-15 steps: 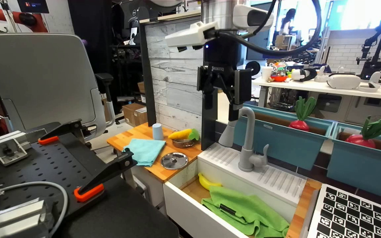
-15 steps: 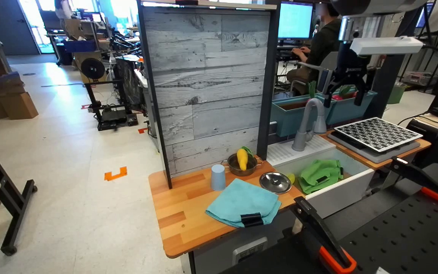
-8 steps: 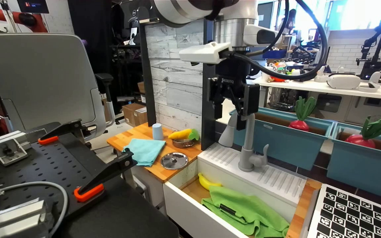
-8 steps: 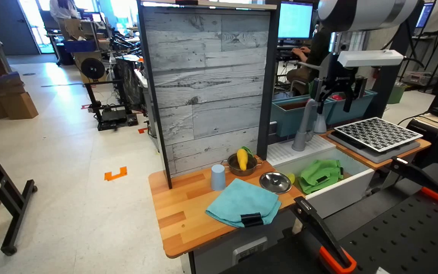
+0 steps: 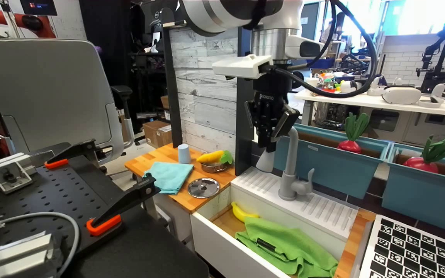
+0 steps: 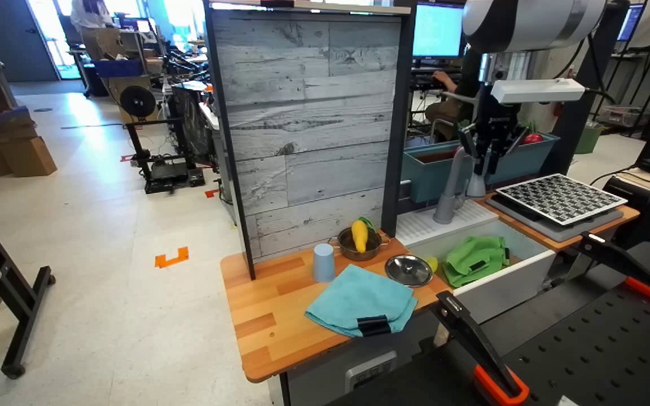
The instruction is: Move the tap nozzle to the left
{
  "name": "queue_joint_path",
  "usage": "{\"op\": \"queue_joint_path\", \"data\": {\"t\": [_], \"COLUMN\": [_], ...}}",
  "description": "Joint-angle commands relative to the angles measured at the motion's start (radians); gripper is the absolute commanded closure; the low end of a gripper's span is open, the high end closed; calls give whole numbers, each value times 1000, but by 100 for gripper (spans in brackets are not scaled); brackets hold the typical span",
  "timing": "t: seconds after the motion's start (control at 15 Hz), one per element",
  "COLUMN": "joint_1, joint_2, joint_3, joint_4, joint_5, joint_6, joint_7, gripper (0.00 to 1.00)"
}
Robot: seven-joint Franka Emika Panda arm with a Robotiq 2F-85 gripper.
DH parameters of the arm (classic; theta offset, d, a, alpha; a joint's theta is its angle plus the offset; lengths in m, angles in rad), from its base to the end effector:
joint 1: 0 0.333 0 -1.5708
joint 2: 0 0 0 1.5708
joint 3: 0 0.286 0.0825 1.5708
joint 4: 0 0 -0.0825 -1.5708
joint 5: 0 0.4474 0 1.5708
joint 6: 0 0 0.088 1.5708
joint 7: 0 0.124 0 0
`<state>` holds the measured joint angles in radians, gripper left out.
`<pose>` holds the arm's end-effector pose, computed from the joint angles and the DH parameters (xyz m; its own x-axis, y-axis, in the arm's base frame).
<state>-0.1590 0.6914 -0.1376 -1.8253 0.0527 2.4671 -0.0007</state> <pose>0.6285 -0.1949 0.0620 0.9516 -0.3044 -0.0418 -0.3019 -0.9517 0.0564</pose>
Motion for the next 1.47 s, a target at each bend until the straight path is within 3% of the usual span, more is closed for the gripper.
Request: {"op": "queue_joint_path", "data": {"t": [0.0,0.33,0.4,0.53,0.93,1.0,1.13,1.4], "joint_1": [-15,-9,-9,-11,-7,-6,-4,-4], "joint_2": [31,47,50,55,82,86,93,102], "joint_3": [20,19,17,17,15,15,14,16], "joint_4": [56,85,92,104,135,139,148,154], "joint_5": [11,7,7,10,15,15,14,16], "joint_6": [-47,-82,-91,-103,-78,-76,-72,-63], "joint_7": [13,29,34,41,81,86,98,109], "gripper": [100,100,74,66,22,65,62,94]}}
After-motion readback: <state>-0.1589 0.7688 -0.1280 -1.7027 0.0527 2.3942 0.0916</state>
